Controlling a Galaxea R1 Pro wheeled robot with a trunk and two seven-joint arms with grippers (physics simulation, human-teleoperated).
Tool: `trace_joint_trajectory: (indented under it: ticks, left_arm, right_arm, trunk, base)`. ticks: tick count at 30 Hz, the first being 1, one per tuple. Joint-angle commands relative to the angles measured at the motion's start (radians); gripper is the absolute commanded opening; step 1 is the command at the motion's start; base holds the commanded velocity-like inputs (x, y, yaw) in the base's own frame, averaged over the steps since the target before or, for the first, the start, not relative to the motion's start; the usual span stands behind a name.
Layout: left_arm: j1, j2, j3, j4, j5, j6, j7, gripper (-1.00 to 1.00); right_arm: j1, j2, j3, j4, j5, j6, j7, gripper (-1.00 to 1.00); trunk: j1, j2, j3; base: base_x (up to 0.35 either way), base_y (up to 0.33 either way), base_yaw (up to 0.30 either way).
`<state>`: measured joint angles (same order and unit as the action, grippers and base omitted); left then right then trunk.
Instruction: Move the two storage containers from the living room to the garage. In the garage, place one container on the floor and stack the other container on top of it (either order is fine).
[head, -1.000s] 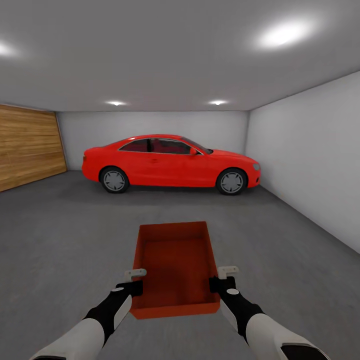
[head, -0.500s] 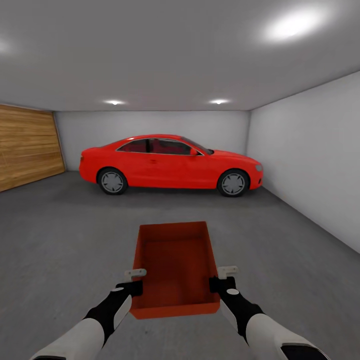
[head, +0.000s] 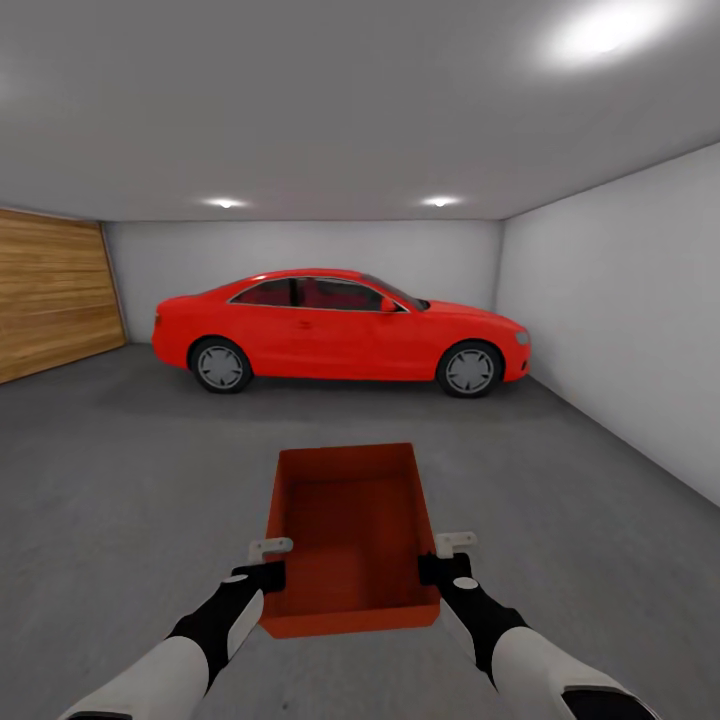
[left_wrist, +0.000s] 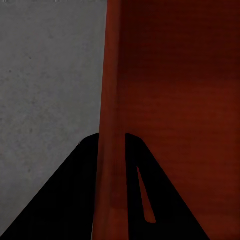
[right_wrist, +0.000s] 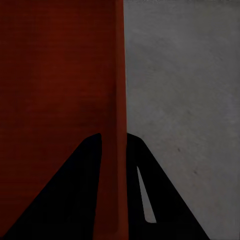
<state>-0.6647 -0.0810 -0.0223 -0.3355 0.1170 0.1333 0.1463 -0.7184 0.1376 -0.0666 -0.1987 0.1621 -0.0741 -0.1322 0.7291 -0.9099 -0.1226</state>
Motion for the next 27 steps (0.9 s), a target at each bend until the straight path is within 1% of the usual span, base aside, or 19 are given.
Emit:
trace_joint_trajectory:
  ticks: [1, 27]
  left_arm:
    - [-0.001, 0.001, 0.026, -0.023, -0.011, -0.023, 0.030, -1.00]
    - [-0.001, 0.001, 0.026, -0.016, -0.011, -0.023, 0.030, -1.00]
  right_arm:
    - [0.000, 0.000, -0.001, 0.004, -0.001, -0.003, 0.013, -1.00]
    - [0.000, 0.000, -0.001, 0.004, -0.002, -0.004, 0.013, -1.00]
  trunk:
    - [0.001, -0.001, -0.002]
    - [0.001, -0.001, -0.002]
  base:
    - [0.321, 0.000, 0.000]
    - [0.321, 0.000, 0.000]
